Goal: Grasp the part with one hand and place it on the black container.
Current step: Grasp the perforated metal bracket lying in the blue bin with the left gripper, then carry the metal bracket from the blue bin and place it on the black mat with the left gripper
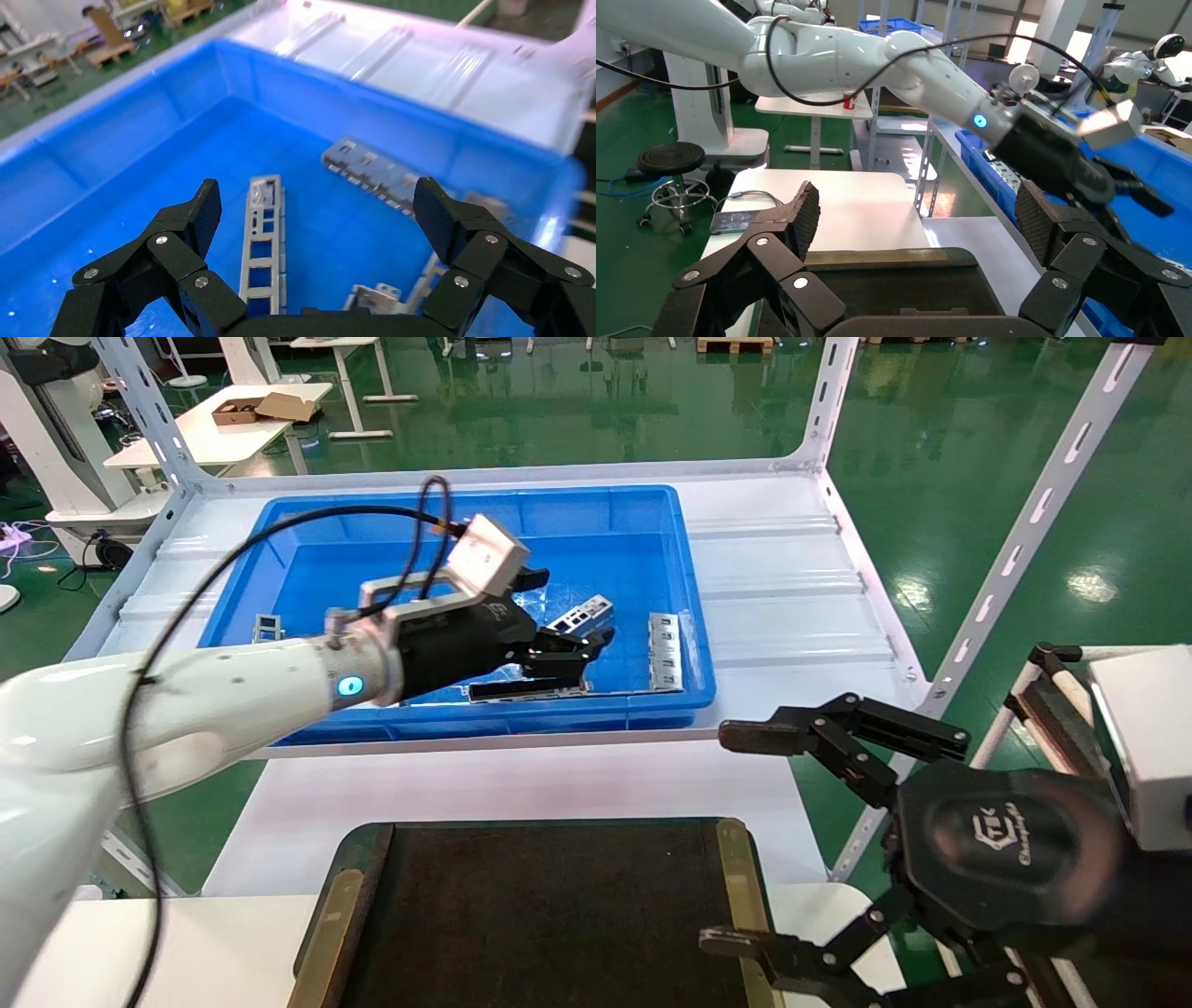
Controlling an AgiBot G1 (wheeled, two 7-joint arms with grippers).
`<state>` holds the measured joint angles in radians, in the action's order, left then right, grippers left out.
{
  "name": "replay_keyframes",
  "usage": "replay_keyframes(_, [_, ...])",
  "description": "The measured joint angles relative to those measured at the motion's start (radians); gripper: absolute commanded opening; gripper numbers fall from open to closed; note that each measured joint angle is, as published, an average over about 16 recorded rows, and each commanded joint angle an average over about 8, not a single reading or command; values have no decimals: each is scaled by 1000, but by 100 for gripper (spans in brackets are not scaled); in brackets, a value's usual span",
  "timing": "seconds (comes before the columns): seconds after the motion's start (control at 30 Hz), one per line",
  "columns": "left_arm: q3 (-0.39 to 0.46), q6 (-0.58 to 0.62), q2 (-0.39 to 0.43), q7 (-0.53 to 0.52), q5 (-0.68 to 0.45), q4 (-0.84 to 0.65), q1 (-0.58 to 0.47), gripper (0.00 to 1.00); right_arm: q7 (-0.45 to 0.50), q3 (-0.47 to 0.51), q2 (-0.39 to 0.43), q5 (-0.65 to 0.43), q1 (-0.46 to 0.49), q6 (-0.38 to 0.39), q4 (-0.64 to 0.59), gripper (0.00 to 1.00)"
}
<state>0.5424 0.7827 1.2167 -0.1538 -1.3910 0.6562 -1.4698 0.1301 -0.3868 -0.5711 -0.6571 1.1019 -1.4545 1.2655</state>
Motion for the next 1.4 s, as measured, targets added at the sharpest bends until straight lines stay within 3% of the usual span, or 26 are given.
replay_keyframes(0.23, [15,-49,92,76,-21,-204,-71,9,0,0,0,0,0,0,0,6])
replay_keyframes(0.27, [17,-54,101,85,-20,-228,-79,1,0,0,0,0,0,0,0,0])
replay_keyframes(0.67, [41,-74,140,132,25,-399,-134,0,0,0,0,0,0,0,0,0])
replay_keyframes(1.4, [94,-56,137,129,101,-465,-144,0,0,0,0,0,0,0,0,0])
